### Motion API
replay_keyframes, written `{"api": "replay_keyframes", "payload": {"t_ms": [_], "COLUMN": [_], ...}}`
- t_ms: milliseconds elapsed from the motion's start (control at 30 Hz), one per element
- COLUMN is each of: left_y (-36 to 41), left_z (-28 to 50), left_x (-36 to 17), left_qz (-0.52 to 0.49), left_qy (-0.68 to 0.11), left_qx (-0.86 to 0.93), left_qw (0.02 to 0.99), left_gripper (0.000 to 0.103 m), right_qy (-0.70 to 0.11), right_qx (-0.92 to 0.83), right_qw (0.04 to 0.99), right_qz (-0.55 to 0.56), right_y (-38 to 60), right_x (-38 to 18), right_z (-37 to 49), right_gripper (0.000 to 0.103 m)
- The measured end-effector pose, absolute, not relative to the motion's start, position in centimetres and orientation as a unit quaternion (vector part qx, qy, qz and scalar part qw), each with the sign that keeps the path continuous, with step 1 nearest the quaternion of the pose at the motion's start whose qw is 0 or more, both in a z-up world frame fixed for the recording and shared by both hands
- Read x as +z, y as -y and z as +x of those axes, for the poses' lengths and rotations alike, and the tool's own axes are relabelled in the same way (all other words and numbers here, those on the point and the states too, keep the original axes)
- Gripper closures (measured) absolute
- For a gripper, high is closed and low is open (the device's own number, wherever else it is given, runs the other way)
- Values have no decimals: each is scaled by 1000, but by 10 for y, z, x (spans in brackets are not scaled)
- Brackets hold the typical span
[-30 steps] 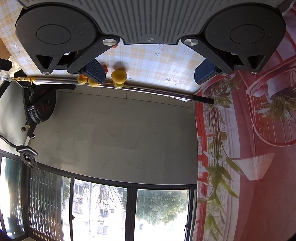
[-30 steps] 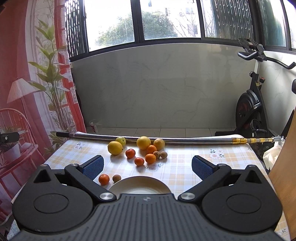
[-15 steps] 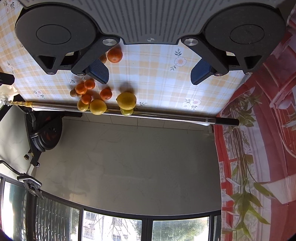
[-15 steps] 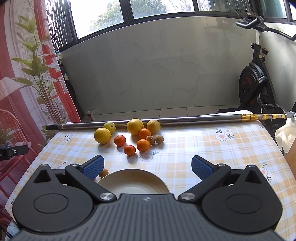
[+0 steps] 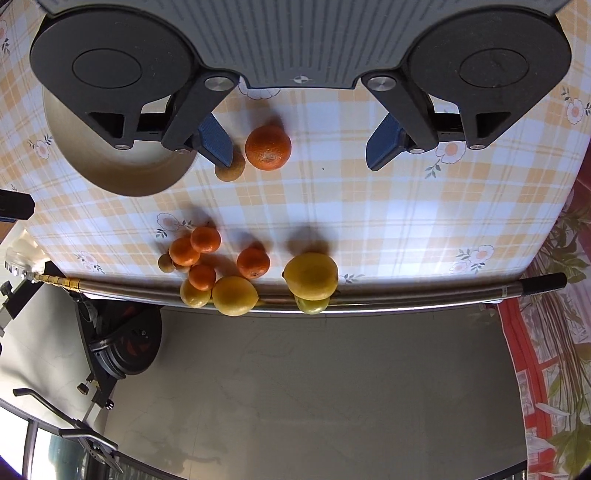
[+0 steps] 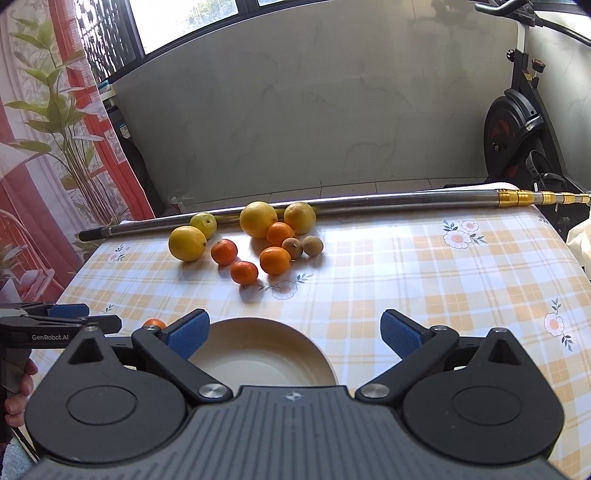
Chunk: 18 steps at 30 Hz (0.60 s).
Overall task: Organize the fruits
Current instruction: 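Move left gripper toward a tangerine while right gripper approaches a brown kiwi, then close left gripper on the tangerine while right gripper closes on the kiwi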
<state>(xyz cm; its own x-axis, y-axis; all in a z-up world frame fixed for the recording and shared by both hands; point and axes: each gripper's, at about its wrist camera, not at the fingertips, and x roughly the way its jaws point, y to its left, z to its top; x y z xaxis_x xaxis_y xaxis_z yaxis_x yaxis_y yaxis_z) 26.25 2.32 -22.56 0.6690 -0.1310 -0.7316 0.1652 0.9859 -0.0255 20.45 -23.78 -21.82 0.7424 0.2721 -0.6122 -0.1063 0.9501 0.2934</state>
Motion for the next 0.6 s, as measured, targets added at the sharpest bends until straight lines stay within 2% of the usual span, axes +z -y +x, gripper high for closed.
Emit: {"api": "replay_keyframes", "payload": {"t_ms": [233,400,600], "left_y": [-15,-18,-14], "left_z": [279,291,299], "left_x": [-255,-269,-280], "left_qz": [9,-5,-18], "left_qy": [-407,-414,-418], "left_qx": [-115,-114,-127], "left_qw": [906,903,899], "left_gripper": [29,41,42], "right_qy": [-354,-361,-367], "right_qx": [93,92,96], "right_qw": [921,918,916], "right_qz": [130,134,129], "right_y": [243,244,240], "right_x": [-225,-228,-231], "right_z": [213,217,222], "right_gripper": [5,5,7]}}
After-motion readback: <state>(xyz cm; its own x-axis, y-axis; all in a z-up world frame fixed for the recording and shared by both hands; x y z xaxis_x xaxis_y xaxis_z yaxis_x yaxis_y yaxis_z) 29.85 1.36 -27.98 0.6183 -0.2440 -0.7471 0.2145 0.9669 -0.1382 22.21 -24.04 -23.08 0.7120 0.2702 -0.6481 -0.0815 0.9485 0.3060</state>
